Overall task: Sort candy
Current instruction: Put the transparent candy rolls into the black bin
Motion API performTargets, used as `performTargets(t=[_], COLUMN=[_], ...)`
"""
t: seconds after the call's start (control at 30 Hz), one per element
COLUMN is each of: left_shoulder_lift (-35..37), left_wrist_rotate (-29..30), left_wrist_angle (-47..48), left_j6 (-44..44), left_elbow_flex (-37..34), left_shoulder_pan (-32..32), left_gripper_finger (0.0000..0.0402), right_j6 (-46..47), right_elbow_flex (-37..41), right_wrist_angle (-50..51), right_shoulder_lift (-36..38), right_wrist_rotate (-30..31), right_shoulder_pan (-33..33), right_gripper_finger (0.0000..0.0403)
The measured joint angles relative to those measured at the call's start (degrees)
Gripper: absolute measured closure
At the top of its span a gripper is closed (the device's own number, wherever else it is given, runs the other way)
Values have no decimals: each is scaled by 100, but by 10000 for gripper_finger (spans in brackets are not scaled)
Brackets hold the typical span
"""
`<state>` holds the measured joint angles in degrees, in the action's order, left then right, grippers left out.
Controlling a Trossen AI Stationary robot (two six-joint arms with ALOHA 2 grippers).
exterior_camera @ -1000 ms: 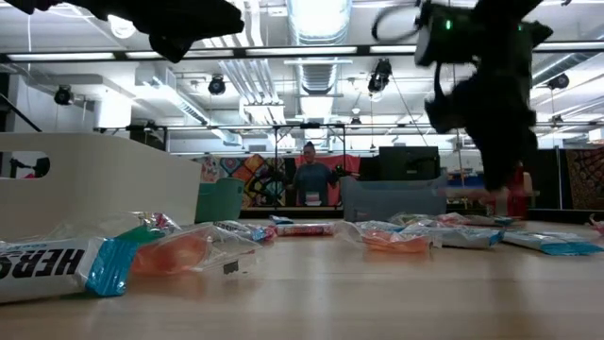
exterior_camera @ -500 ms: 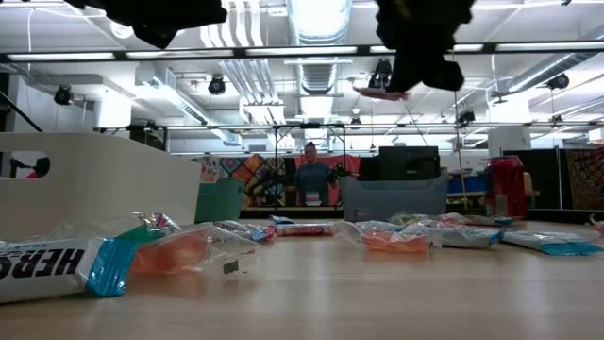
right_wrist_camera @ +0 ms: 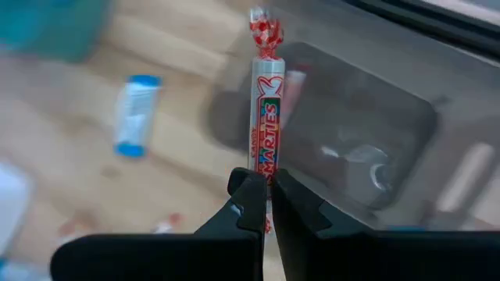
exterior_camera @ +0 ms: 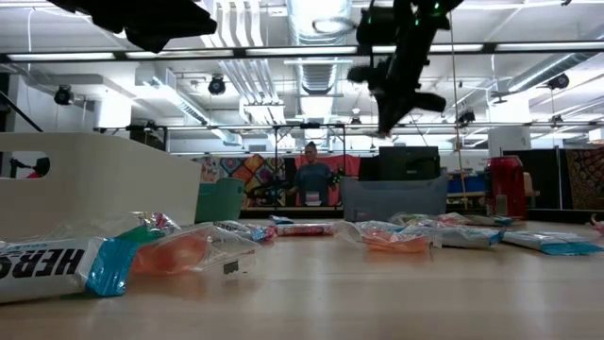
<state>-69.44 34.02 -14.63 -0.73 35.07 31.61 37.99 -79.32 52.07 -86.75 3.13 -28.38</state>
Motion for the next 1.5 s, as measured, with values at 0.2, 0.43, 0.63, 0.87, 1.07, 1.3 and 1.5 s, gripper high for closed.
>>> performTargets(t=[0.2, 0.43, 0.63, 0.87, 1.07, 1.3, 1.5], left_shoulder_lift=[-10, -10, -7, -3, 1, 4, 305], left_wrist_rotate=[-4, -4, 0, 81, 345, 343, 343], left_wrist_angle=[216, 188, 160, -5, -36, -30, -40], left_j6=[-22, 279, 893, 1635, 1974, 2029, 1982], left_elbow_flex=[0, 2, 91, 94, 227, 232, 63], left_shoulder_pan=[51, 51, 27, 16, 16, 16, 16], left_gripper_finger=[338, 338, 338, 338, 338, 338, 338], right_j6=[160, 335, 788, 973, 1047, 1209, 1196], right_elbow_flex=[-1, 6, 8, 10, 21, 59, 63], right_wrist_angle=[124, 181, 457, 800, 805, 765, 731], right_shoulder_lift=[-415, -741, -873, -998, -1008, -1111, -1450], right_wrist_rotate=[5, 1, 504, 804, 894, 1195, 1199], right_shoulder_pan=[-451, -579, -623, -616, -616, -575, -522], right_gripper_finger=[390, 390, 390, 391, 391, 391, 391])
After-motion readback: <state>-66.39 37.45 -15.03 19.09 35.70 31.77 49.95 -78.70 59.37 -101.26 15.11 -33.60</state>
